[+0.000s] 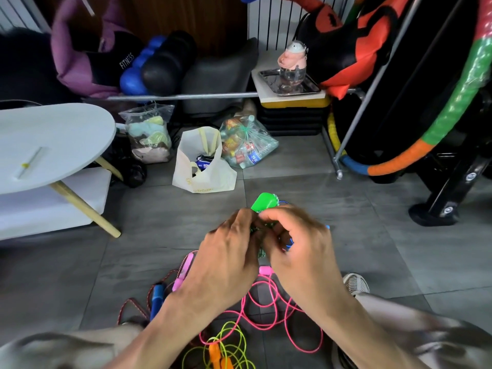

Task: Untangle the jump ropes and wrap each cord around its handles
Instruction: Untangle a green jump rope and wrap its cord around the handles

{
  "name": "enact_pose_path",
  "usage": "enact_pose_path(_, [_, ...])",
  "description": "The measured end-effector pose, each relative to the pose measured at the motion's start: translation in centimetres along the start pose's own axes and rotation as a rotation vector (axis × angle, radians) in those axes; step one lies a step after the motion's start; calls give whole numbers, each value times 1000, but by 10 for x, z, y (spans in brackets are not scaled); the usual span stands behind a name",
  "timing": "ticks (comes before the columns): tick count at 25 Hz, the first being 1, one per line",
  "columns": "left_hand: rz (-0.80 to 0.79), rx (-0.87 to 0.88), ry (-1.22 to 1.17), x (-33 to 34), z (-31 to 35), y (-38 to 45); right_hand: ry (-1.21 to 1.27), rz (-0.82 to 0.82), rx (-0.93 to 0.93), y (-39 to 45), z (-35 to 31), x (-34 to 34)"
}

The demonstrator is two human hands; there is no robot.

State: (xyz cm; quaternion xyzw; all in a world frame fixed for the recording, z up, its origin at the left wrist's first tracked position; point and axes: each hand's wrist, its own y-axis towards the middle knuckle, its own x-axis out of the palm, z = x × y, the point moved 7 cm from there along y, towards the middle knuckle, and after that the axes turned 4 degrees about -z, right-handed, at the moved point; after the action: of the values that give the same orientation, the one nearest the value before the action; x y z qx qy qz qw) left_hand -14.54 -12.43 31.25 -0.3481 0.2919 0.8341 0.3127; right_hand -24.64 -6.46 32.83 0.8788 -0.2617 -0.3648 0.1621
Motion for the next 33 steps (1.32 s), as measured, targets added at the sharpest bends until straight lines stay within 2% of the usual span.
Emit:
enact_pose_path(5, [16,-28,-31,-3,-3,2,-42,-4,-55,0,-5,-2])
enact_pose_path(9, [6,-11,-13,-8,-5,3,-200,51,-52,-2,0,-5])
enact_pose_path(12, [7,12,9,-8,-4,0,-290,24,-72,-4,-1,-1])
enact_pose_path(20, [45,67,-29,-11,1,-2,-195,-105,44,-7,4,5])
enact_pose_path(25, [145,81,10,-22,10,2,-103,67,30,-2,-1,-10])
enact_pose_path(29, [192,123,41,-26,15,-1,-262,9,-63,-6,-15,-4])
enact_pose_path(33, [238,141,23,-28,16,-1,-389,-48,-47,-6,-16,4])
